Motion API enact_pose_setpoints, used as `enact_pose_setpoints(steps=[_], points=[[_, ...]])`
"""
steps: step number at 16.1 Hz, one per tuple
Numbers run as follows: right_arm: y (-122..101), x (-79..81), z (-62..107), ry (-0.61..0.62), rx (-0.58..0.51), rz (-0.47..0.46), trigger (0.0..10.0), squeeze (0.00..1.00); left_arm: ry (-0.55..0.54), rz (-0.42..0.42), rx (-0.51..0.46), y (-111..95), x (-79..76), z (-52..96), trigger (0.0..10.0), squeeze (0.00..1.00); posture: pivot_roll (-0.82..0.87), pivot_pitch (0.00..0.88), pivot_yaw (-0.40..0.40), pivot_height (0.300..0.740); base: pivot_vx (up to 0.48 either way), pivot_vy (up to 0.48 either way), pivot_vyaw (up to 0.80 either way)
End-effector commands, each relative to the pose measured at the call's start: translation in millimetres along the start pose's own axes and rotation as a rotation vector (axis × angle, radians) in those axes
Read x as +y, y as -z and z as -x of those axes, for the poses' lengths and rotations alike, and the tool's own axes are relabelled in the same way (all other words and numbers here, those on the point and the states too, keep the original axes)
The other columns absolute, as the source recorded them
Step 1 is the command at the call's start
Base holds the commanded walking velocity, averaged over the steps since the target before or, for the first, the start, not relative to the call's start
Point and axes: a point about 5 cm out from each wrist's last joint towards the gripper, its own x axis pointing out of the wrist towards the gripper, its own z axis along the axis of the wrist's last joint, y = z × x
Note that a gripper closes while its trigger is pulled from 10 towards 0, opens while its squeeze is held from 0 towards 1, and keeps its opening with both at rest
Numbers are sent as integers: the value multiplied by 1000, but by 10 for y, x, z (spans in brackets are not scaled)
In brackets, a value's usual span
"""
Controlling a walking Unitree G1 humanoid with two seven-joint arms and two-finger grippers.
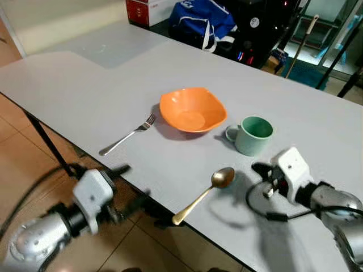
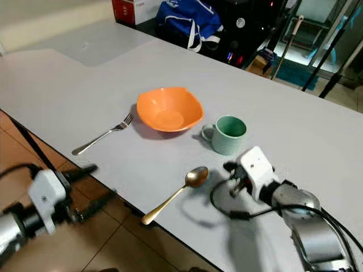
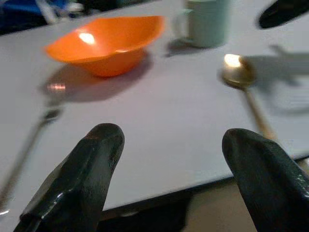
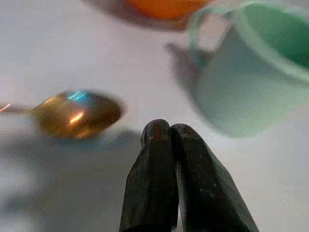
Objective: Setting the table
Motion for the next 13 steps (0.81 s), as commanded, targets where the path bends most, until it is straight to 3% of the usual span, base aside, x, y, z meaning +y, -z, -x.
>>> enact_pose_setpoints(steps=[1,5,10,13], points=[[32,33,32,-70,11,8,0,0,64,-14,10,7,-64,23,10000,0,-9,39,-37,740,0,0,0],[73,245,-80,-257,27,55,0,0,92,-74,106,136,11,139,10000,0,4,31,-32,740,0,0,0],[108,304,-330,-289,24,58,0,0,155,-74,137,173,-62,156,10000,0,16,33,-26,740,0,0,0],[99,330,-386,-334,28,74,0,0,148,-61,136,184,-70,168,10000,0,25,37,-36,740,0,0,0]])
